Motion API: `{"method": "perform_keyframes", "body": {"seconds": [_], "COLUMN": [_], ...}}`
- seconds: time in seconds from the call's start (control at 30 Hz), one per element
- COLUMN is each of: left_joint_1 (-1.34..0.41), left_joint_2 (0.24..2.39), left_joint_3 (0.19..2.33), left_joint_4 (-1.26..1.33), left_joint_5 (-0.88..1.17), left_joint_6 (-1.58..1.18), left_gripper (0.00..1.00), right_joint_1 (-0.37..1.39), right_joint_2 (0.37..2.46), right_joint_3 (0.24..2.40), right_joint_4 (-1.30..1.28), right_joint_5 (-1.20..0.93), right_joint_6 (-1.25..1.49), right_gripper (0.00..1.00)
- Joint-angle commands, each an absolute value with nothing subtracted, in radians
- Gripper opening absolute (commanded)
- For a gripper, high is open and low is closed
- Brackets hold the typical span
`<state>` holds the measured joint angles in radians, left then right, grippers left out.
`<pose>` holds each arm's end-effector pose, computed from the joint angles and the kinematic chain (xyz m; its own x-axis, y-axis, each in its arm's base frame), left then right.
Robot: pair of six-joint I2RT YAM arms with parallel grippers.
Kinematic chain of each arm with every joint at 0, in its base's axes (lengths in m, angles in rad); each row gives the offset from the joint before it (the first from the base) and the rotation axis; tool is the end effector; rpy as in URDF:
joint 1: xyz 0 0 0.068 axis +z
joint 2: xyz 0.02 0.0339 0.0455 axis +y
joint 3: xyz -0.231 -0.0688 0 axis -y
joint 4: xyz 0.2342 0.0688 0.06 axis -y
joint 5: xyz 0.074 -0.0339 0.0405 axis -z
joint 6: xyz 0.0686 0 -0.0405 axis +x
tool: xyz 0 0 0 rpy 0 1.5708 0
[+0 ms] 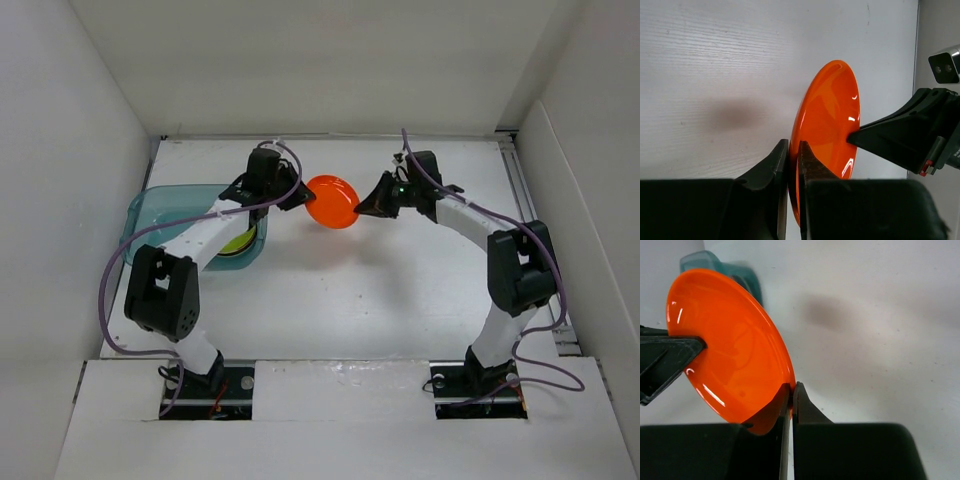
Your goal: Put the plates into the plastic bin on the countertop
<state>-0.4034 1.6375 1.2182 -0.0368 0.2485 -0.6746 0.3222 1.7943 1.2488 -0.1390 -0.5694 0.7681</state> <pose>0.3611 -0.1725 0.2416 -0.6809 -0.3676 -0.6335 0.2027 0.7365 -0.6453 0.3721 0.1632 0.1852 -0.8919 0.3191 -0.3204 -0.0601 0.6186 0.7834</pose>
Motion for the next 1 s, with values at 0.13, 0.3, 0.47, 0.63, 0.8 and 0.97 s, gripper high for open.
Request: {"method": "perform_keyframes", "body": {"seconds": [0.13, 0.3, 0.47, 0.63, 0.8, 0.97], "left_joint_1": [-0.338, -0.194, -0.022, 0.112, 0.112, 0.112], "left_joint_2": [1.527, 1.407, 1.234, 1.170, 1.233, 1.243], "left_joint_3": [1.186, 1.149, 1.034, 0.924, 0.913, 0.936], "left_joint_4": [-0.051, -0.130, -0.212, -0.236, -0.236, -0.227], "left_joint_5": [0.181, 0.086, -0.098, -0.166, -0.156, -0.115], "left_joint_6": [-0.661, -0.715, -0.795, -0.834, -0.834, -0.816], "left_gripper": [0.00, 0.00, 0.00, 0.00, 0.00, 0.23], "right_joint_1": [0.365, 0.365, 0.365, 0.374, 0.374, 0.383], "right_joint_2": [1.782, 1.793, 1.784, 1.764, 1.707, 1.528], "right_joint_3": [1.275, 1.266, 1.200, 1.160, 1.128, 1.065], "right_joint_4": [0.055, 0.064, 0.055, 0.055, 0.055, 0.055], "right_joint_5": [-0.732, -0.643, -0.606, -0.606, -0.615, -0.580], "right_joint_6": [0.796, 0.796, 0.787, 0.776, 0.776, 0.796], "right_gripper": [0.33, 1.00, 1.00, 1.00, 1.00, 1.00]}}
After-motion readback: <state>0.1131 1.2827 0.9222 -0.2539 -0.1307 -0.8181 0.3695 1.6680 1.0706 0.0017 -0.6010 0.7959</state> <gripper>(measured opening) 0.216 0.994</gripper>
